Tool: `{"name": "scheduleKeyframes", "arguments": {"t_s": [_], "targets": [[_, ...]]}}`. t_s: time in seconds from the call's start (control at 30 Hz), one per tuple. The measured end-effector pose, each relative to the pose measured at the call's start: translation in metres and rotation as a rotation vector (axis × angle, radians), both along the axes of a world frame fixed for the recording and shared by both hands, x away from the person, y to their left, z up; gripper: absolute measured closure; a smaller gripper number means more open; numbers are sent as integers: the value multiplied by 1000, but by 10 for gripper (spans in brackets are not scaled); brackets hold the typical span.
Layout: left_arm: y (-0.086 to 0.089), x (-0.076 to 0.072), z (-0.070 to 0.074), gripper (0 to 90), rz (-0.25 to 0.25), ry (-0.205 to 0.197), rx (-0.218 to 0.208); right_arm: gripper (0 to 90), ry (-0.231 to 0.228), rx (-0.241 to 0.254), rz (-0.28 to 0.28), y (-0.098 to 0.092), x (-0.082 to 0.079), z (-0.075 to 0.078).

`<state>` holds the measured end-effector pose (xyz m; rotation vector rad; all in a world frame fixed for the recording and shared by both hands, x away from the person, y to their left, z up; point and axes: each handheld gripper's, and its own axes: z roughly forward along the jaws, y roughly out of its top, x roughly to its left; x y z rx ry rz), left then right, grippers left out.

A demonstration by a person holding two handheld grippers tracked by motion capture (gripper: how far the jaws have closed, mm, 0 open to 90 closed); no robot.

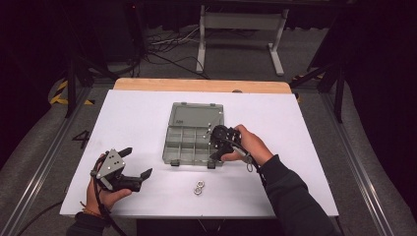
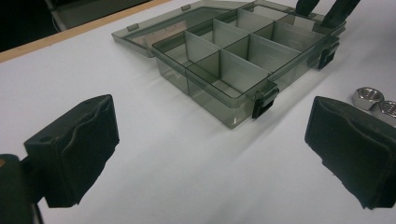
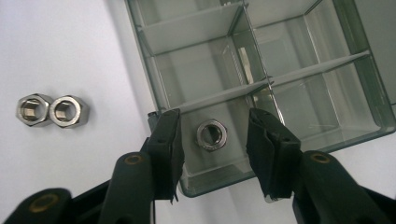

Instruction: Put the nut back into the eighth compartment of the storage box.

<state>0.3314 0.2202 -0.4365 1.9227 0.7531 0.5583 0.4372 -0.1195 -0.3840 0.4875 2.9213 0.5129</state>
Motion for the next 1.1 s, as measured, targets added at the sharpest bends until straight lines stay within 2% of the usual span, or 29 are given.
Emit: {"name": "scheduleKeyframes", "arguments": {"t_s": [0.07, 0.1, 0.17, 0.33, 0.57, 0.8, 0.83, 0.93, 1.07, 1.1], "targets": [[0, 0, 0, 34, 0, 1, 3, 529, -5, 11, 0, -1, -2, 2], [0, 0, 0, 34, 1, 1, 4, 516, -19, 46, 1, -3, -6, 7], [0, 0, 0, 34, -2, 4, 5, 508, -26, 60, 3, -4, -8, 9], [1, 0, 0, 33, 3, 3, 3, 437, -63, 128, 23, -7, -27, 15], [0, -2, 1, 31, 6, -8, 3, 392, -70, 155, 77, -5, -50, 15], [1, -2, 2, 31, 8, -11, 0, 379, -49, 116, 152, 6, -68, 7], [1, -3, 2, 31, 8, -11, 2, 396, -52, 107, 167, 8, -69, 6], [2, -3, 2, 31, 7, -11, -2, 465, -17, 55, 210, 17, -74, -3], [2, -3, 2, 31, 4, -13, 0, 535, 10, -5, 223, 25, -72, -12], [2, -3, 2, 31, 4, -13, 0, 535, 10, -5, 223, 25, -72, -12]]}}
